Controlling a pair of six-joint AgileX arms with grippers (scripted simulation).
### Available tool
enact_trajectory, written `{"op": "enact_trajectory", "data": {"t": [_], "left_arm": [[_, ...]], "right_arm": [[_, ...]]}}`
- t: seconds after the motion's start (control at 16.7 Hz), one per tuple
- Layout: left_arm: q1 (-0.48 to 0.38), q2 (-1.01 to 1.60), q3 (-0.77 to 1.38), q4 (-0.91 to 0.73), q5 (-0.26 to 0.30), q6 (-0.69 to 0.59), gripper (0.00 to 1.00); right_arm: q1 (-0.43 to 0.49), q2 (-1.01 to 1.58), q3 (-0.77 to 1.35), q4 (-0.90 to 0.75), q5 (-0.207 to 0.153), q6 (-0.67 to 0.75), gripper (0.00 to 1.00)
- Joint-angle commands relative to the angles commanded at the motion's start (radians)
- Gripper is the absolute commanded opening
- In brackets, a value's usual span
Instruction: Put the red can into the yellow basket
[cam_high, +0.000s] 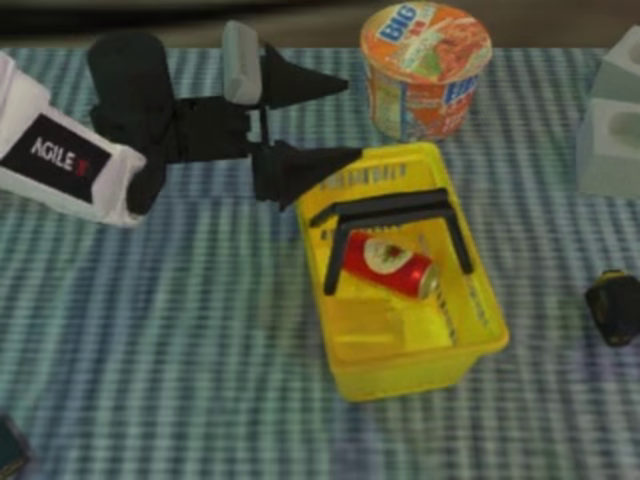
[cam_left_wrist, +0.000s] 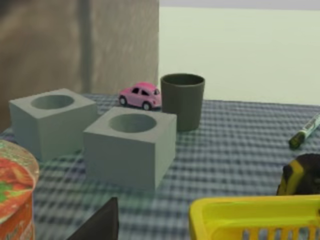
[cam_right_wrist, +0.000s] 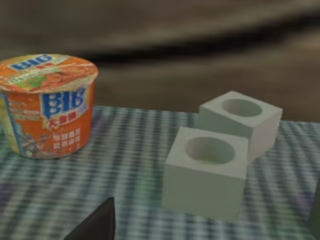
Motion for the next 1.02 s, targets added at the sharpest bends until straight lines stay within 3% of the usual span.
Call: {"op": "enact_trajectory", "data": {"t": [0.18, 0.36, 1.02], "left_arm": [[0.029, -0.169, -0.083, -0.083, -0.102, -0.028, 1.0], [0.071, -0.41, -0.204, -0.198, -0.241, -0.058, 1.0], [0.235, -1.602, -0.848, -0.741, -0.859, -0.09, 1.0]], "right_arm": [[0.06, 0.171, 0.169, -0.136, 0.0, -0.097, 1.0], [0.137, 0.424, 0.413, -0.309, 0.001, -0.223, 1.0], [0.461, 1.574, 1.54, -1.005, 0.0, -0.74, 1.0]]}}
